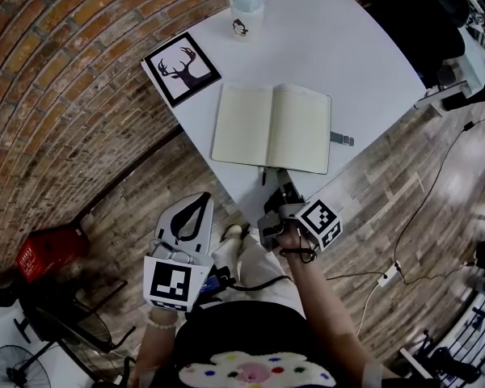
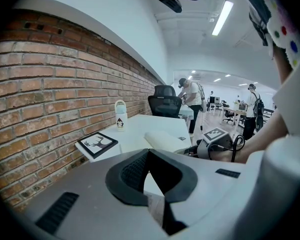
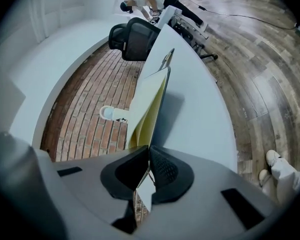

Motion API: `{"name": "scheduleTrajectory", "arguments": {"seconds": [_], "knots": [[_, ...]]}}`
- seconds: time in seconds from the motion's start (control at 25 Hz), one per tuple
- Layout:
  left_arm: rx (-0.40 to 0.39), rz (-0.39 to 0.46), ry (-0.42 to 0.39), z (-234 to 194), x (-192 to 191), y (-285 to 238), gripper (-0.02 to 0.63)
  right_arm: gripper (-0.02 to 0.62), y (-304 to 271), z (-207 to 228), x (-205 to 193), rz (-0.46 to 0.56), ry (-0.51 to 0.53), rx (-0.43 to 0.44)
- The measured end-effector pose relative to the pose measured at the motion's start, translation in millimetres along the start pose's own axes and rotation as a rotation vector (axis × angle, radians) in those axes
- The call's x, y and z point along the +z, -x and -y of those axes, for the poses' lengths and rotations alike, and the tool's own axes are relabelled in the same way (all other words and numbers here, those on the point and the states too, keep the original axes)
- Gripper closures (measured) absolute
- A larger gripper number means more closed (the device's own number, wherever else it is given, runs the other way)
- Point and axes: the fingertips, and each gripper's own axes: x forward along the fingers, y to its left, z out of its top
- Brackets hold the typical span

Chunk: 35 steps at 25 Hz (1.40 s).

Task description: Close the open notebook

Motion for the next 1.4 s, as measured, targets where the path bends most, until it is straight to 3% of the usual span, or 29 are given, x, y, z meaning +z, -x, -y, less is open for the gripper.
{"name": "scheduleTrajectory", "arguments": {"seconds": [0.2, 0.52, 0.6, 0.88, 1.12, 1.4], "knots": [[-0.004, -0.005, -0.021, 0, -2, 1, 0.591, 0.558, 1, -5, 0, -0.006, 0.084, 0.004], [-0.025, 0.015, 0.021, 3, -1, -4, 0.591, 0.558, 2, -13, -1, -0.019, 0.216, 0.006], [-0.052, 0.023, -0.019, 8, 4, -13, 0.589, 0.558, 2, -15, -1, -0.022, 0.251, 0.004], [-0.226, 0.054, -0.065, 39, 24, -54, 0.577, 0.558, 3, -20, -4, -0.042, 0.376, 0.005], [-0.454, 0.040, -0.123, 74, 29, -81, 0.431, 0.558, 2, -20, -8, -0.072, 0.471, 0.014], [-0.615, 0.004, -0.151, 96, 28, -124, 0.382, 0.557, 2, -24, -10, -0.102, 0.577, 0.026]]}}
